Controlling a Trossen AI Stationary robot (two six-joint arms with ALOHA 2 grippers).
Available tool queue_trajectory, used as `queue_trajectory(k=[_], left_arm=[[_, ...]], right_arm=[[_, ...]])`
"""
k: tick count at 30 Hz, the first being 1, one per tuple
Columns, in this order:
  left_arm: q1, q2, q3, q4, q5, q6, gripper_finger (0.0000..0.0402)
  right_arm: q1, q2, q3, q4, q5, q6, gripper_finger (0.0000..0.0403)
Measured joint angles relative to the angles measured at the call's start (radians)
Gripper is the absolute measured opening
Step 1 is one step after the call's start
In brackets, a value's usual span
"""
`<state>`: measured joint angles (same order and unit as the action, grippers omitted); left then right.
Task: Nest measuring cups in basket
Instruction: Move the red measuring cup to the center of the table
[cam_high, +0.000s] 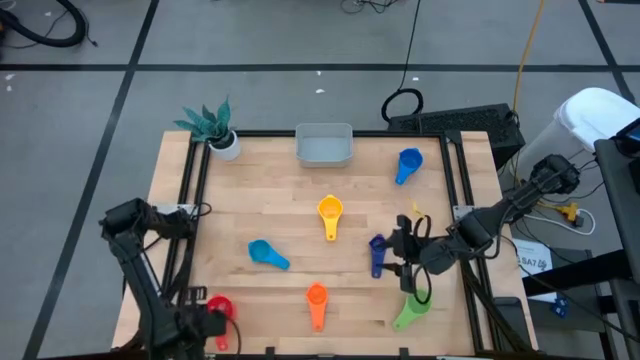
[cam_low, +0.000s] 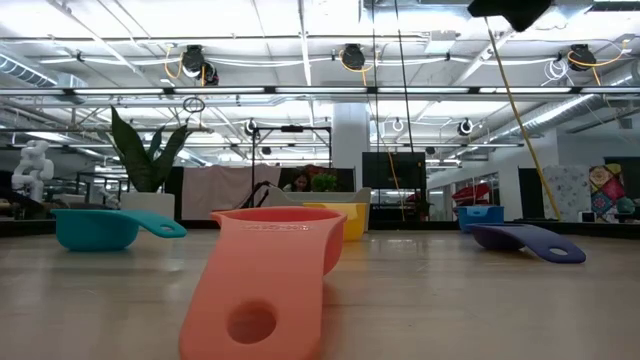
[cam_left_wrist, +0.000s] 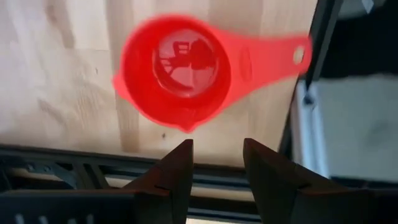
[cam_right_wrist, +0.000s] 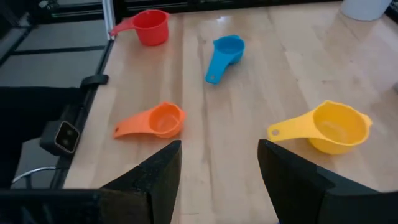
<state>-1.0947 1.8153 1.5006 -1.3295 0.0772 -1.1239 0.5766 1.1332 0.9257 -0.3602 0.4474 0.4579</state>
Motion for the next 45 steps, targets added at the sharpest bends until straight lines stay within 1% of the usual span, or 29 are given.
queue_trajectory(k=[4, 11, 18, 23, 27, 33, 37, 45], left_arm=[[-0.023, 0.036, -0.006, 0.000, -0.007, 0.093, 0.0145], [-0.033, 0.040, -0.006, 0.000, -0.104, 0.212, 0.0145], [-0.041, 0.040, -0.006, 0.058, -0.100, 0.301, 0.0145], [-0.053, 0.040, -0.011, 0.070, -0.098, 0.321, 0.0145], [-0.059, 0.040, -0.061, 0.127, -0.101, 0.323, 0.0145], [-0.058, 0.040, -0.118, 0.139, -0.101, 0.318, 0.0145], [-0.058, 0.040, -0.151, 0.209, -0.104, 0.318, 0.0145], [-0.055, 0.040, -0.198, 0.224, -0.105, 0.317, 0.0143]], right_arm=[[0.020, 0.000, 0.000, 0.048, 0.023, 0.020, 0.0206], [0.027, 0.006, 0.000, 0.064, 0.049, 0.054, 0.0206], [0.028, 0.039, 0.000, 0.057, 0.050, 0.079, 0.0206], [0.027, 0.058, 0.000, 0.057, 0.050, 0.087, 0.0206], [0.027, 0.064, 0.000, 0.057, 0.050, 0.096, 0.0206], [0.027, 0.064, 0.000, 0.057, 0.050, 0.106, 0.0206], [0.027, 0.064, 0.000, 0.057, 0.050, 0.108, 0.0206], [0.027, 0.064, 0.000, 0.065, 0.050, 0.108, 0.0206]])
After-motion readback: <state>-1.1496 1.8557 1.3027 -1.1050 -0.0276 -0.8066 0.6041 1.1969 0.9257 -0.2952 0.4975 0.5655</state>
